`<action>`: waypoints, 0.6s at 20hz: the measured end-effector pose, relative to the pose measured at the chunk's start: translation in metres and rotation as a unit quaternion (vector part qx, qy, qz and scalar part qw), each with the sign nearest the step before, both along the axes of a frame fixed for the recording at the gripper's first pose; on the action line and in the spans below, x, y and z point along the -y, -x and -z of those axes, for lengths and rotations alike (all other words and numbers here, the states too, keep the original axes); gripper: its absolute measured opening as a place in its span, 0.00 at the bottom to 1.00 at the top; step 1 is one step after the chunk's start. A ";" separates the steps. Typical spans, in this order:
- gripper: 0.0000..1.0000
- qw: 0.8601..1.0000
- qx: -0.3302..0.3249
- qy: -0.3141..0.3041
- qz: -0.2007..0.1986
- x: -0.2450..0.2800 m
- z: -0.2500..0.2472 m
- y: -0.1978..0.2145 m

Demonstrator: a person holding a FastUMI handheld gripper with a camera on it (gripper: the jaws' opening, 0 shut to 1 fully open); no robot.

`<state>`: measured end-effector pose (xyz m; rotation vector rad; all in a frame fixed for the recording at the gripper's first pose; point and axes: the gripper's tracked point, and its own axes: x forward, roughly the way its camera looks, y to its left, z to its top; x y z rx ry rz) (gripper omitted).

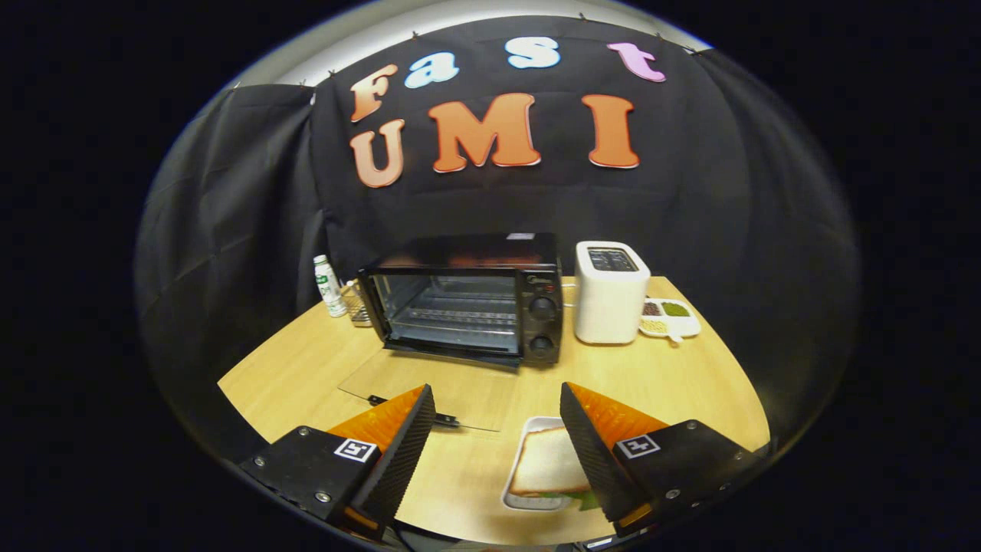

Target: Open the toaster oven, put the food inside, and close the toaster oven door.

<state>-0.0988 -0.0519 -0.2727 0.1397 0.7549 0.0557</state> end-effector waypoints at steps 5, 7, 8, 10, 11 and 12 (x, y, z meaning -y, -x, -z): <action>0.97 0.998 -0.025 -0.007 0.056 0.051 0.018 0.011; 0.96 0.996 -0.056 -0.031 0.063 0.058 0.034 0.020; 0.96 0.994 -0.066 -0.045 0.076 0.063 0.043 0.023; 0.95 0.990 -0.089 -0.056 0.097 0.076 0.062 0.027; 0.95 0.988 -0.098 -0.064 0.102 0.079 0.070 0.031; 0.94 0.986 -0.104 -0.082 0.103 0.077 0.075 0.033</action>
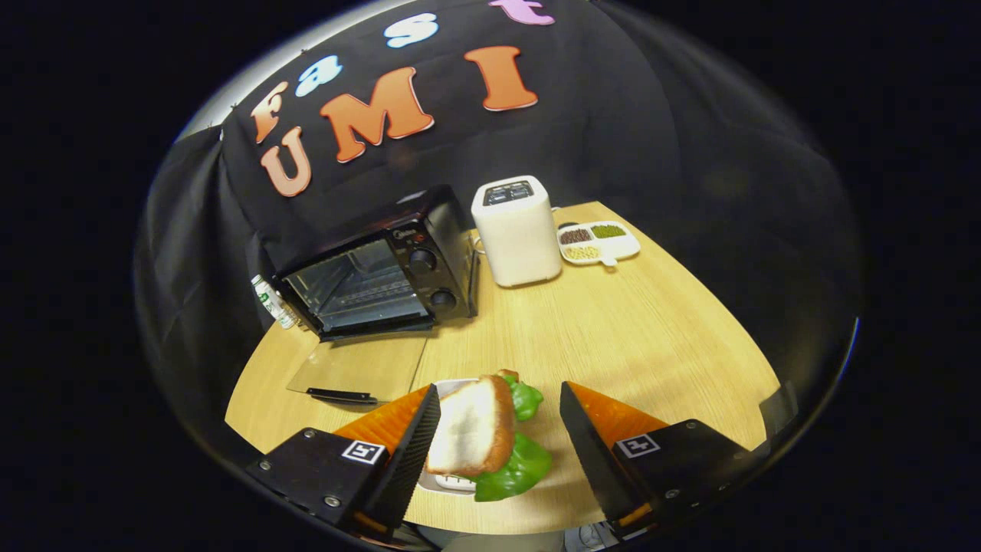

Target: Open the toaster oven, put the food inside, and close the toaster oven door.

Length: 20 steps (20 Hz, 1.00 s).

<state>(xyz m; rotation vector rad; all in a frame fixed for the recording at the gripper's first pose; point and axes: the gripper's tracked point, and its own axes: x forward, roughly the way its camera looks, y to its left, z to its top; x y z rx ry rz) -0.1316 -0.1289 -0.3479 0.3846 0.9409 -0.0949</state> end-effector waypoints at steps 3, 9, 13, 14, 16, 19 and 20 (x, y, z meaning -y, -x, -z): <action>0.87 0.997 -0.030 -0.075 0.004 -0.017 0.010 0.011; 0.62 0.991 -0.047 -0.121 0.028 -0.023 0.023 0.012; 0.36 0.986 -0.051 -0.146 0.061 -0.023 0.018 0.006; 0.34 0.987 -0.043 -0.141 0.066 -0.022 0.014 0.002; 0.30 0.987 -0.020 -0.142 0.075 -0.016 -0.003 -0.004; 0.30 0.985 0.027 -0.147 0.086 -0.026 -0.038 -0.022; 0.30 0.984 0.046 -0.150 0.088 -0.033 -0.048 -0.031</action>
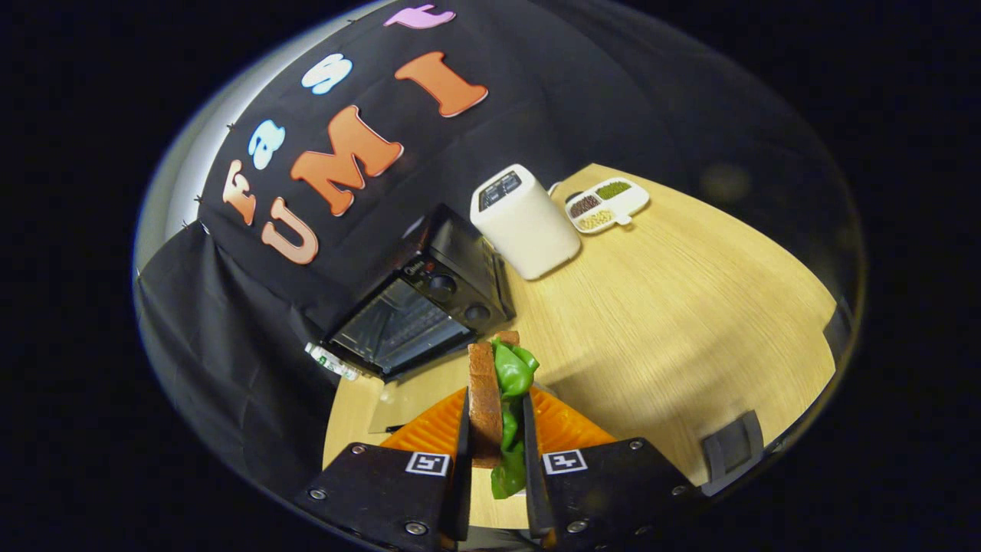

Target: Open the toaster oven, put the food inside, and close the toaster oven door.

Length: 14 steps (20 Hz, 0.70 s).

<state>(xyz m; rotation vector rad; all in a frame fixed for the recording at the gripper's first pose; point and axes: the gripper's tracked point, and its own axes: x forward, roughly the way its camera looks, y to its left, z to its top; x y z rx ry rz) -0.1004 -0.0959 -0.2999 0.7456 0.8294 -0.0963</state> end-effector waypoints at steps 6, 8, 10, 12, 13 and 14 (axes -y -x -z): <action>0.30 0.998 0.060 -0.035 0.003 -0.066 -0.019 -0.052; 0.30 0.996 0.063 -0.056 -0.003 -0.095 -0.015 -0.070; 0.30 0.996 0.062 -0.065 -0.003 -0.115 -0.007 -0.088; 0.30 0.996 0.062 -0.066 0.003 -0.131 0.004 -0.105; 0.30 0.996 0.061 -0.070 0.008 -0.138 0.010 -0.112; 0.30 0.995 0.061 -0.075 0.017 -0.145 0.017 -0.120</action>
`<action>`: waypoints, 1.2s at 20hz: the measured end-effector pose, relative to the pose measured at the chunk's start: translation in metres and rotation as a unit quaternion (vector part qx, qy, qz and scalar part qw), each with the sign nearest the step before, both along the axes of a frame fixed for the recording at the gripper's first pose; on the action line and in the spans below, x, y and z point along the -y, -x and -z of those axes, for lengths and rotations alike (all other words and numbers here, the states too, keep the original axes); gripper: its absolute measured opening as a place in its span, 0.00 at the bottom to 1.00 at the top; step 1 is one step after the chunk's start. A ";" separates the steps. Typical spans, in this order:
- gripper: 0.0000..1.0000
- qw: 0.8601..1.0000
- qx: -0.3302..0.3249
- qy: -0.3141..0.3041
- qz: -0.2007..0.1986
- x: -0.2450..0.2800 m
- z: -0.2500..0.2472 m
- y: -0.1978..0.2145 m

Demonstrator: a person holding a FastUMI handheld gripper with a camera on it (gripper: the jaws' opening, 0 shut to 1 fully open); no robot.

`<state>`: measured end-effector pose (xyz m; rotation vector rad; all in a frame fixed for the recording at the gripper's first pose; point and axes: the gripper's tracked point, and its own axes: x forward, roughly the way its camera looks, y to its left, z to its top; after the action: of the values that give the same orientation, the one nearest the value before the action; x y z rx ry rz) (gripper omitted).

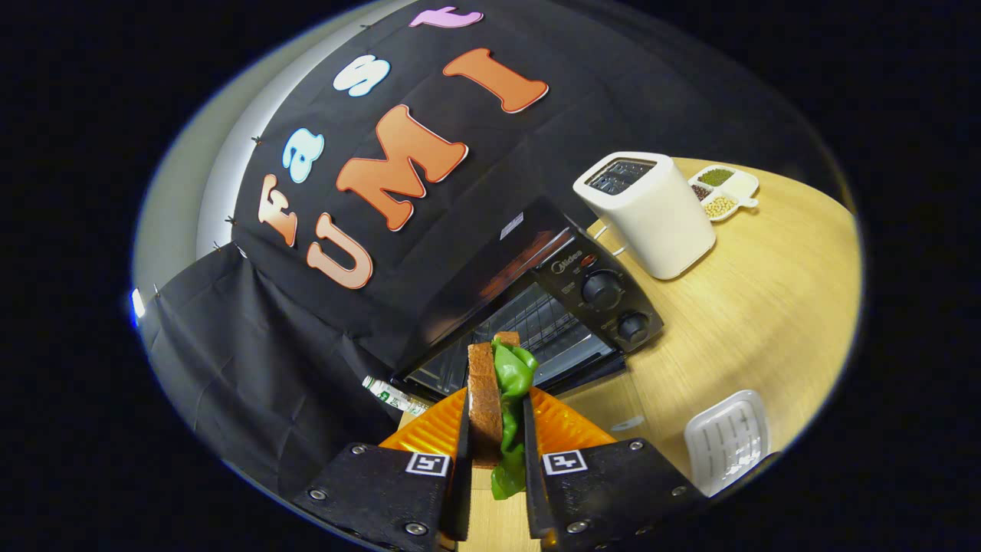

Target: Open the toaster oven, put the food inside, and close the toaster oven door.

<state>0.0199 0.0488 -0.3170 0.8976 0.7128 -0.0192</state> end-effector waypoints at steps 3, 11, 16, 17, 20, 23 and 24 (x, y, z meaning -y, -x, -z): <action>0.30 1.000 -0.004 -0.015 0.025 -0.015 0.019 -0.020; 0.30 0.994 0.020 -0.077 0.077 -0.047 0.042 -0.058; 0.30 0.988 0.033 -0.102 0.112 -0.050 0.050 -0.083; 0.30 0.987 0.038 -0.093 0.122 -0.047 0.054 -0.087; 0.30 0.984 0.048 -0.084 0.147 -0.038 0.066 -0.097; 0.30 0.983 0.042 -0.072 0.162 -0.039 0.082 -0.108; 0.30 0.982 0.049 -0.066 0.170 -0.037 0.082 -0.112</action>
<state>0.1323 0.0856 -0.3990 1.1326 0.4669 -0.2332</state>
